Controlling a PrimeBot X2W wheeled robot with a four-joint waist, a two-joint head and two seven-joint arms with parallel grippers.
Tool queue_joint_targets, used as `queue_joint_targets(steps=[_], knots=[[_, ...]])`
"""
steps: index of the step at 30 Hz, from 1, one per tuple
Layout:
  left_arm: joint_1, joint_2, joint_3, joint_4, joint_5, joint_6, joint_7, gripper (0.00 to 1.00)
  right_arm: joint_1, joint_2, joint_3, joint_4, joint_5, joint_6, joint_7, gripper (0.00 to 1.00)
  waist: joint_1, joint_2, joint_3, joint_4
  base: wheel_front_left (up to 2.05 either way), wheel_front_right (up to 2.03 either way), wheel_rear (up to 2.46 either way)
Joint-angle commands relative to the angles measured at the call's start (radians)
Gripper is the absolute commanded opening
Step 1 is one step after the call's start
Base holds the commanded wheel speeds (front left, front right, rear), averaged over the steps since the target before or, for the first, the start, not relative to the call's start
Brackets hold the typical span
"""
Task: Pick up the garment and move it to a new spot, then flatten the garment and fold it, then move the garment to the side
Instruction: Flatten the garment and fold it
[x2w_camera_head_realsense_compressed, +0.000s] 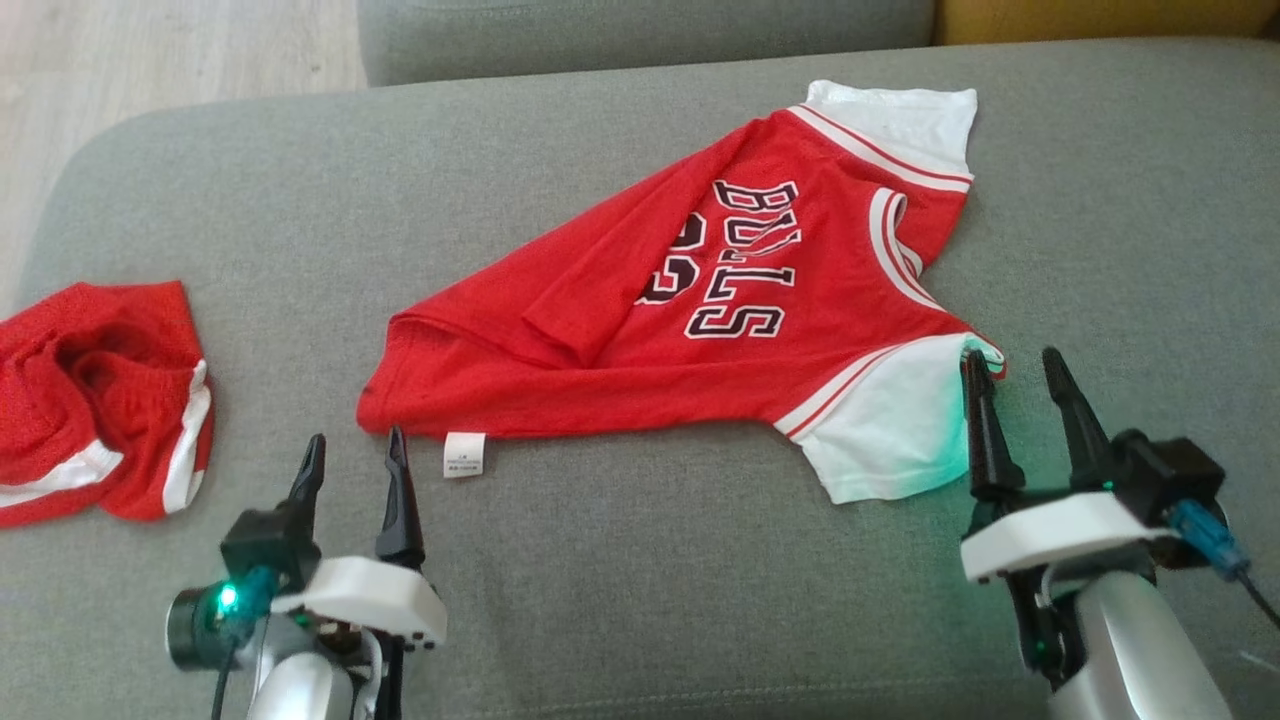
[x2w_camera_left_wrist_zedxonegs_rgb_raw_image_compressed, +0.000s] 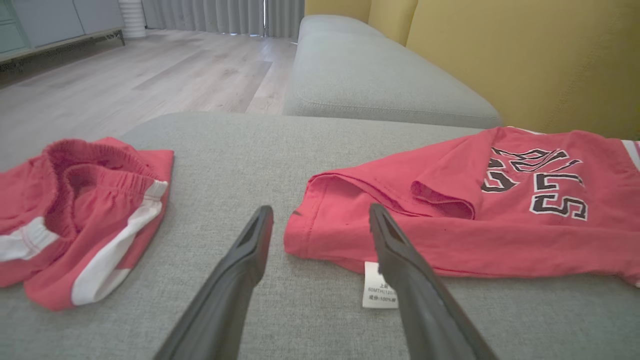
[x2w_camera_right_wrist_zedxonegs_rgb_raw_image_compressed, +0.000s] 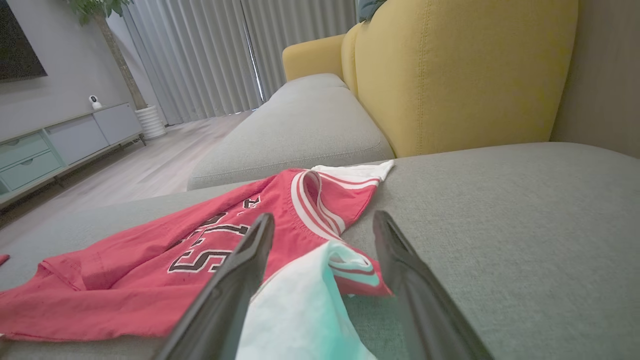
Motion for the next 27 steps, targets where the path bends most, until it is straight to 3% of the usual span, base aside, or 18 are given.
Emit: queue_joint_targets(steps=[1,15,27], knots=[[-0.011,0.015,0.033,-0.052,0.017,-0.001,-0.005,1.00,-0.001,0.004,0.019,-0.035,0.005,0.007,-0.011,1.00,0.0000,-0.0001,-0.006,0.001,0.00,0.00,0.00],[0.068,0.015,0.073,-0.103,0.080,0.000,-0.005,1.00,0.043,0.004,0.012,-0.050,-0.041,0.007,-0.011,1.00,0.0000,-0.0001,-0.038,-0.006,0.00,0.00,0.00],[0.063,0.015,0.073,-0.096,0.059,-0.010,-0.005,1.00,0.045,0.004,0.025,-0.011,-0.052,0.007,-0.011,1.00,0.0000,-0.0001,-0.017,0.001,0.00,0.00,0.00]])
